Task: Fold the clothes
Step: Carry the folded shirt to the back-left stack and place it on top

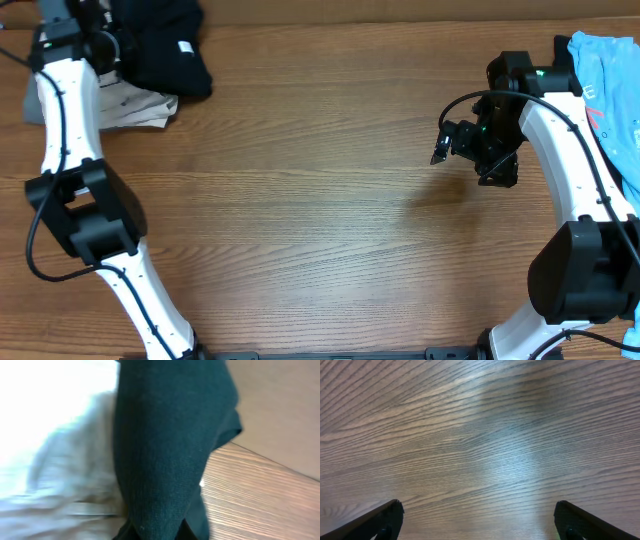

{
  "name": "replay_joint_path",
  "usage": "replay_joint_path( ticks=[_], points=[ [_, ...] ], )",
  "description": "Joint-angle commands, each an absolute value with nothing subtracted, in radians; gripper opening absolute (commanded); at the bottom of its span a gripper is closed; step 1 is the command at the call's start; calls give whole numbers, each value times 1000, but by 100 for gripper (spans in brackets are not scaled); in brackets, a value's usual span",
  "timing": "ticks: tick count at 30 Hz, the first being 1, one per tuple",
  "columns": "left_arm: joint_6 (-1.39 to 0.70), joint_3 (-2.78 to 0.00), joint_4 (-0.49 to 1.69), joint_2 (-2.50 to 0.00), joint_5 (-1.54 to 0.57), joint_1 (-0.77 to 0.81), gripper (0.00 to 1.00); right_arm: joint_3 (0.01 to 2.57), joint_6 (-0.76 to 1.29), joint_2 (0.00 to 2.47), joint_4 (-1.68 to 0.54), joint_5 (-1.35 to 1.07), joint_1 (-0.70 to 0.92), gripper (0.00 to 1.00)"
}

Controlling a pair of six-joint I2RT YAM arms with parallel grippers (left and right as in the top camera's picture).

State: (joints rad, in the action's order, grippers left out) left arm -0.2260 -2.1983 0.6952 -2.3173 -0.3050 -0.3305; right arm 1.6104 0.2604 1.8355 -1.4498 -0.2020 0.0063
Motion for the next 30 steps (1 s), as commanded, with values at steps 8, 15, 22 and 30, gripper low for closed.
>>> replay_joint_path(
  ticks=[8, 15, 22, 30],
  points=[
    [-149, -2228, 674, -2323, -269, -425, 4, 1624, 255, 1819, -1454, -191, 4, 100],
    [-122, -2228, 669, -2323, -116, -426, 4, 1624, 255, 1819, -1461, -191, 4, 100],
    [-122, -2228, 664, -2335, 36, -426, 4, 1624, 258, 1819, -1472, -192, 4, 100],
    [-101, -2228, 622, -2370, 107, -432, 5, 1624, 258, 1819, -1496, -192, 4, 100]
  ],
)
